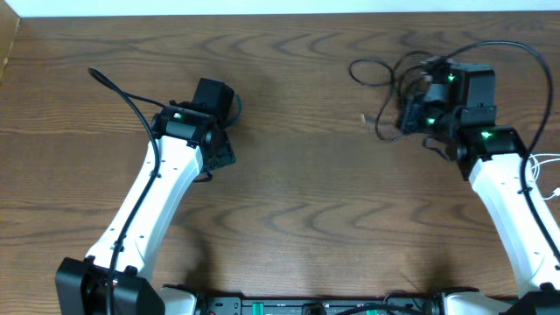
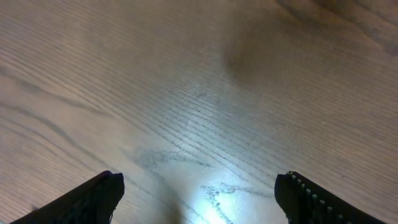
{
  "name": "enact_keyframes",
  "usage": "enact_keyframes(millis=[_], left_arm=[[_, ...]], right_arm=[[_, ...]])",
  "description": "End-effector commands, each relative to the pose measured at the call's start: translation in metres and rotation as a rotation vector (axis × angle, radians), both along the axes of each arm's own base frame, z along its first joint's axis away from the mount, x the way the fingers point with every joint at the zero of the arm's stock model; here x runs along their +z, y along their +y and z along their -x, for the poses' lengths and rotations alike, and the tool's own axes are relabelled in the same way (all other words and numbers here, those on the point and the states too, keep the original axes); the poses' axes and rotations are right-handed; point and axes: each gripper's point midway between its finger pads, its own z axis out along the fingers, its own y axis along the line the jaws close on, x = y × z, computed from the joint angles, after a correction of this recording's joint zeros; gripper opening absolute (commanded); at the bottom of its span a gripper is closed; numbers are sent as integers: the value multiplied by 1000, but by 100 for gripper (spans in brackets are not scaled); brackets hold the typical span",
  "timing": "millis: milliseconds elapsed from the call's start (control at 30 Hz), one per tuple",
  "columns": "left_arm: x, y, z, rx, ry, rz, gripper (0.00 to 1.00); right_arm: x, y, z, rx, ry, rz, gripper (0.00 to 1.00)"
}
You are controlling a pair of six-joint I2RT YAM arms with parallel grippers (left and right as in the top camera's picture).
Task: Untangle cables
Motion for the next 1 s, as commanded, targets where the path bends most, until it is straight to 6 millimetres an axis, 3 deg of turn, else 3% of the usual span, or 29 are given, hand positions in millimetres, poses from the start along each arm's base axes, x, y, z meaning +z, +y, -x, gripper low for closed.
enact_keyframes(millis=[0,133,233,300,433,467,533,567,633,700,800,967], left_arm=[[1,4,0,19,-5,-14,83],[1,4,0,19,-6,-13,83],[1,4,0,19,-6,-13,83],[1,4,0,19,-6,-13,83],[1,4,-2,19,-13,-11,84],[1,3,-3,19,-16,-10,84],[1,0,-5,16,-23,9,84],[0,-6,-7,8,-28,46,85],[-1,-19,-12,-17,-40,113,85],[-1,-39,-19,-70,-54,217,86],[5,-83,-28,-204,-85,412,86],[18,-134,-32,-392,-137,541,92]], right_arm=[[52,88,34,446,-142,-239,1],[88,120,33,539,-302,-284,1],[101,124,19,461,-368,-252,1],[90,119,12,390,-334,-210,1],[31,89,15,217,-115,-39,2],[11,79,23,192,-36,16,4],[-6,73,34,193,43,55,16],[-22,68,46,221,107,97,34],[-29,64,49,240,121,141,51],[-34,46,40,165,107,229,66],[-36,10,27,14,81,386,74],[-34,-40,21,-261,100,503,81]])
